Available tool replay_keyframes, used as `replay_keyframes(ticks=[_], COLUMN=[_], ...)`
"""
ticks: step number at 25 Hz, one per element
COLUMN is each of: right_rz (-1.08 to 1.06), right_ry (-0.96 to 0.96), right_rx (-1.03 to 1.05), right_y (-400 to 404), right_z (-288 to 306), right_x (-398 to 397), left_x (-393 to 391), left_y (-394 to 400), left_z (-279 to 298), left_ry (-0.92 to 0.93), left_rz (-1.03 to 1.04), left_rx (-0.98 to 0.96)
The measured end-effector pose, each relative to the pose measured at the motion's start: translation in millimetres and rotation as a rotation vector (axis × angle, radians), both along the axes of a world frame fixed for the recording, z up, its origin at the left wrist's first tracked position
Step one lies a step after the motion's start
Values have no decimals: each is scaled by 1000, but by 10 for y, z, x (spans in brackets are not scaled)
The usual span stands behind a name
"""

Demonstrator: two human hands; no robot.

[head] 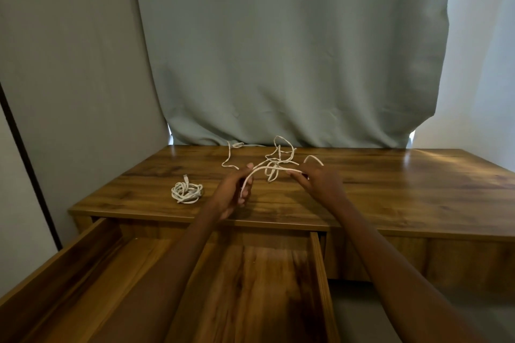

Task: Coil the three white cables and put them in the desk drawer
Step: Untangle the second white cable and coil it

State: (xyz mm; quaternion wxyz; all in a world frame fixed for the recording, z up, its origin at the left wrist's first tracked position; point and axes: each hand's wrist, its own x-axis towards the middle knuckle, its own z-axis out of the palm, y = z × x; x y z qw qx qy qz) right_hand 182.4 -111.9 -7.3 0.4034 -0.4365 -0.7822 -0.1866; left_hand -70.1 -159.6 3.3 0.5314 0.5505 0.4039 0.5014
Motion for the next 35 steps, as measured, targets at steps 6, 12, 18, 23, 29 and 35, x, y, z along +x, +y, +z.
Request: replay_keyframes(ticks=[6, 12, 18, 23, 29, 35], right_rz=[49, 186, 299, 310, 337, 380], right_ry=[79, -17, 17, -34, -262, -356], right_rx=[23, -44, -209, -109, -21, -63], right_y=[52, 117, 241, 122, -25, -90], right_z=[215, 202, 90, 114, -38, -148], right_x=[-331, -603, -579, -564, -758, -782], left_x=[-145, 5, 7, 145, 84, -320], left_y=[-264, -356, -405, -408, -261, 114], left_z=[52, 160, 271, 278, 435, 478], left_ry=[-123, -285, -433, -446, -770, -797], left_rz=[-396, -442, -422, -304, -14, 428], left_rx=[-15, 6, 169, 318, 323, 347])
